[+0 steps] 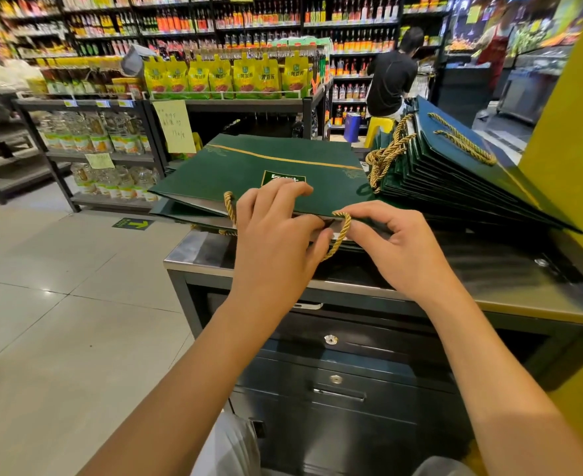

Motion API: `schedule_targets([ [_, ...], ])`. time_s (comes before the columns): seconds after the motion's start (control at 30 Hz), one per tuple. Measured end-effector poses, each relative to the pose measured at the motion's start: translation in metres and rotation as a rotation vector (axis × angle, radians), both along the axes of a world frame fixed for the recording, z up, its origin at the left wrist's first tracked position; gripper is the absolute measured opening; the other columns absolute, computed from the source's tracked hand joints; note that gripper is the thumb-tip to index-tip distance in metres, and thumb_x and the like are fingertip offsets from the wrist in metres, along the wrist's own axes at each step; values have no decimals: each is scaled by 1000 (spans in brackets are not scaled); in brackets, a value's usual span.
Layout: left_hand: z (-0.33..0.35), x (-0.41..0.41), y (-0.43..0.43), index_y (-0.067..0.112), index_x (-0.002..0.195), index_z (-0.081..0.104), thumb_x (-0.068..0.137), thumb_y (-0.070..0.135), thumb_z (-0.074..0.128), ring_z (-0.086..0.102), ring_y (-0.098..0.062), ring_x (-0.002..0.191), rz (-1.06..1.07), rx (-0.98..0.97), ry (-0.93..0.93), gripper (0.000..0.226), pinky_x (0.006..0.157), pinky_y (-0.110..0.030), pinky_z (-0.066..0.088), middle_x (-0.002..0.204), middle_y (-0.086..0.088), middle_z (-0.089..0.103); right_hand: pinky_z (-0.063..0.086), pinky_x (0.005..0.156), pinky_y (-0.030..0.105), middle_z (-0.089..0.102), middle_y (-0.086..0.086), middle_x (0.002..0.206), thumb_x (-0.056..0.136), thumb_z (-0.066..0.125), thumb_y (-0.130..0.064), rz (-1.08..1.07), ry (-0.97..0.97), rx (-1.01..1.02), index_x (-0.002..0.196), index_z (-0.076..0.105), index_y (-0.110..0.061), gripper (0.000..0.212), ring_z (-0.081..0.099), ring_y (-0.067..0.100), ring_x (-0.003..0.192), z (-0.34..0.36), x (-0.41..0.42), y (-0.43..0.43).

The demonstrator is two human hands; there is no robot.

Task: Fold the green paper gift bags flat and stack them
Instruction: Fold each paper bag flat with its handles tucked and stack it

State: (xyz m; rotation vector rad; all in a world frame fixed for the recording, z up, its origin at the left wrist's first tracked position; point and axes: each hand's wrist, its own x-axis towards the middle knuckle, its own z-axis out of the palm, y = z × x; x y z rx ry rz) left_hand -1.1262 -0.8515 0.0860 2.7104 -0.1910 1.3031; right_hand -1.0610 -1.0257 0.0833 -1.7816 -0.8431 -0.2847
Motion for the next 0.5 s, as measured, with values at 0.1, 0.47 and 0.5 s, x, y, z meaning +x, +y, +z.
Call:
schedule_targets([
  [0.1, 2, 3, -6, 25, 88, 81, 88, 40, 71, 52, -27, 123, 42, -50, -24, 18, 101, -42, 27, 122, 0, 68, 49, 82, 12, 74, -7, 103, 96, 67, -9, -1, 2, 6, 108, 77, -16, 18, 67, 3, 97, 1, -1, 0],
  [0.47, 9, -2, -1, 19, 77, 76, 83, 25, 75, 54, -10, 100, -135, -63, 6, 8, 91, -35, 26, 104, 6, 71, 54, 90, 23, 74, -7, 104, 96, 67, -9, -2, -12, 47, 108, 75, -21, 19, 69, 8, 101, -2, 1, 0],
  [0.5, 10, -5, 0, 18, 75, 74, 81, 23, 76, 52, -8, 100, -150, -64, 23, 9, 90, -32, 24, 104, 5, 71, 55, 91, 24, 74, -7, 104, 96, 66, -8, 2, -7, 55, 108, 75, -21, 20, 69, 9, 101, -2, 1, -1],
])
